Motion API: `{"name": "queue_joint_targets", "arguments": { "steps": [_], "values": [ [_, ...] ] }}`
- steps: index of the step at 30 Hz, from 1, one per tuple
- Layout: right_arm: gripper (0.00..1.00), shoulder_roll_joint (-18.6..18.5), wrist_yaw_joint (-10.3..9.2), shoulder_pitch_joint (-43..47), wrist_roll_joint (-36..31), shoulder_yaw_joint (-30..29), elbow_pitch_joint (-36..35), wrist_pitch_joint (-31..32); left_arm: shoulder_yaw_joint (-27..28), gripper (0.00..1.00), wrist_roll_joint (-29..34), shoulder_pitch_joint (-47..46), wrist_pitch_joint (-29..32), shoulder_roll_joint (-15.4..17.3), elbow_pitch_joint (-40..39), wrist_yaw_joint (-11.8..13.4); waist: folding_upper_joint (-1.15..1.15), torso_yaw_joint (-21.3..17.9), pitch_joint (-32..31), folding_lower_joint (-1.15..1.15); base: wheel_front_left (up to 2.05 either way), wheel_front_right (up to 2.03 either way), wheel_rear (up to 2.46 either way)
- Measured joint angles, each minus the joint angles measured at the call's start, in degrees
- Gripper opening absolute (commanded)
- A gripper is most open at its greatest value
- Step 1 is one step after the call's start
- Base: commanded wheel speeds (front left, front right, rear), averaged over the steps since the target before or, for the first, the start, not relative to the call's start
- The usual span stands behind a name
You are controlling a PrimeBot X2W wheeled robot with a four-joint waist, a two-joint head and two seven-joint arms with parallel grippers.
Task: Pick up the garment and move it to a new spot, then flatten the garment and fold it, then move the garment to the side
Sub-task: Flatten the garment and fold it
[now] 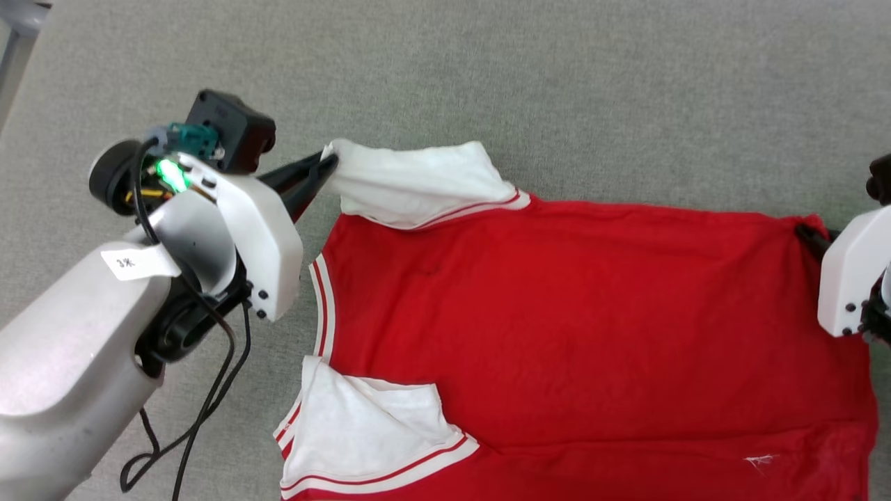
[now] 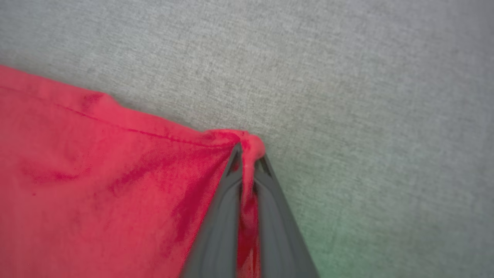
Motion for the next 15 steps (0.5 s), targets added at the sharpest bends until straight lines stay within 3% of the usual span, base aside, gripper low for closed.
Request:
{"name": "queue_joint_targets", "arguments": {
  "steps": [9, 15],
  "values": [
    [0.0, 2.66, -0.01, 5.59, 4.27, -5.21, 0.85, -9.18, -0.07, 0.0, -1.52, 6.3, -2.54, 0.62, 0.18, 2.2, 0.0, -0.62, -6.23, 0.0, 0.0, 0.0, 0.0],
    [0.0, 4.56, -0.01, 10.83, 7.06, -7.27, 0.88, -10.68, -0.41, 0.0, -2.14, 11.16, -3.76, 1.71, -1.53, 4.23, 0.0, -0.81, -10.99, 0.0, 0.0, 0.0, 0.0]
  ]
}}
